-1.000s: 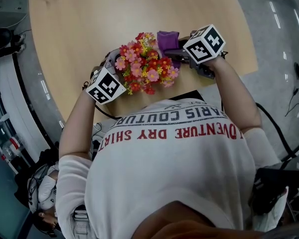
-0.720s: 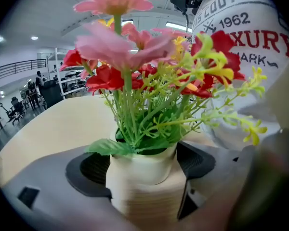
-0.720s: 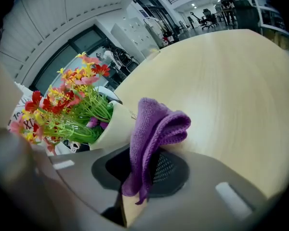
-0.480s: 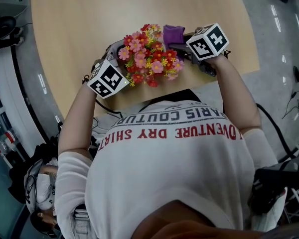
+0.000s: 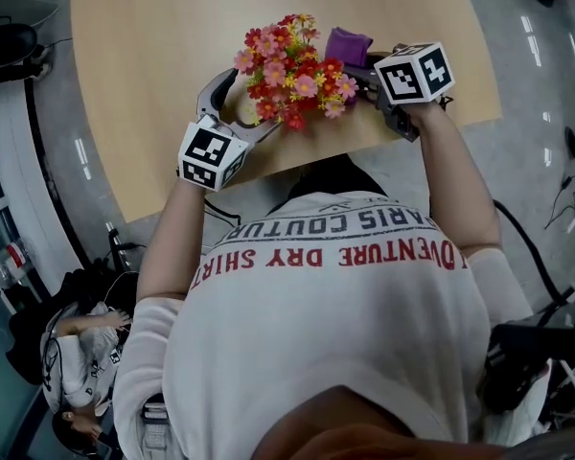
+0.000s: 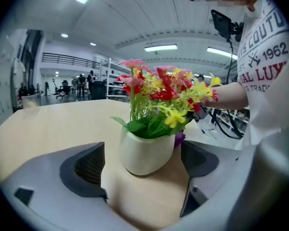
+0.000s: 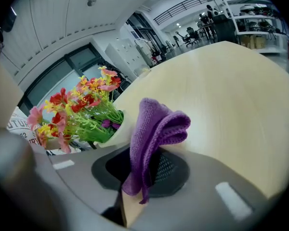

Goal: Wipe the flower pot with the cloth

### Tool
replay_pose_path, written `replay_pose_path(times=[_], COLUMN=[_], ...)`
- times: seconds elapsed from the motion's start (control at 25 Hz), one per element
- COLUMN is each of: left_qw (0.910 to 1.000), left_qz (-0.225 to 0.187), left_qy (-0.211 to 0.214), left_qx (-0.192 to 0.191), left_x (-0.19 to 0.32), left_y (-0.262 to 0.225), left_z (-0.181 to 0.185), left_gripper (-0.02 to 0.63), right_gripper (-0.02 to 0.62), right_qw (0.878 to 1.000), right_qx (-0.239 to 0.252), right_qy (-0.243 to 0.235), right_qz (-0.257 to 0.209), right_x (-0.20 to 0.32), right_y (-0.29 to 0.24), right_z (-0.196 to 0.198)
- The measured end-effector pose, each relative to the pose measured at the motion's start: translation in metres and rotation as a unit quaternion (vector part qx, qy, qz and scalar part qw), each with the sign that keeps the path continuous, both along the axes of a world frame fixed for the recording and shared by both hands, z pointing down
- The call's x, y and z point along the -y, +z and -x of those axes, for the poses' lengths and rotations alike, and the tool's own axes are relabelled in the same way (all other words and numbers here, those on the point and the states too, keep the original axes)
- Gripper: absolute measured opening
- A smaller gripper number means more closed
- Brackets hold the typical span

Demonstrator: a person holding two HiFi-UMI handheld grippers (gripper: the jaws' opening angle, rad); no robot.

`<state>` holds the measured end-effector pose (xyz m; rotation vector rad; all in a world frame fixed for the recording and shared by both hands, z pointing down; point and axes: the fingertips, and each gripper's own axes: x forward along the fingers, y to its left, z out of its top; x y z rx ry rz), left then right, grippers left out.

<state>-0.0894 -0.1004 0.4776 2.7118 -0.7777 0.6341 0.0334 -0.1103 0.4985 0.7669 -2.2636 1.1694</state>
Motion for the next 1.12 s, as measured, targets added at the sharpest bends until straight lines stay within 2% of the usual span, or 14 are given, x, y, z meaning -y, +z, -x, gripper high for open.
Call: replay_pose_path(times=[0.24, 0.48, 0.68, 0.92, 0.96, 1.12], left_qw=[0.9933, 0.9839, 0.9807, 0.9797, 0.9799, 0.9842], left_qz=[0.004, -0.006, -0.009, -0.020, -0.022, -0.022], left_qy=[-0.108, -0.176, -0.193, -0.199, -0.198, -0.175], left_qx=[-0.040, -0.031, -0.028, 0.006, 0.009, 0.019], left_x=[-0.018, -0.014, -0.011, -0.010, -0.012, -0.011], left_y=[-0.005, -0.001, -0.007, 0.000, 0.000, 0.003], left_z=[-0.004, -0.017, -0.022, -0.018, -0.018, -0.030], left_gripper=[0.479, 0.479, 0.479, 0.463, 0.443, 0.437], right_gripper=[0.063, 0.063, 0.063, 0.063, 0.063, 0.063], right_qw=[1.000, 1.000, 1.000, 0.998, 0.998, 0.996], right_qx=[0.003, 0.004, 0.017, 0.029, 0.032, 0.042], right_qy=[0.022, 0.021, 0.001, -0.046, -0.051, -0.082], right_qz=[-0.006, -0.015, -0.017, -0.013, -0.013, -0.015], right_x=[-0.021, -0.028, -0.030, -0.032, -0.034, -0.031], right_y=[-0.012, -0.016, -0.024, -0.019, -0.020, -0.022], right_z=[0.013, 0.005, 0.004, 0.008, 0.006, -0.013])
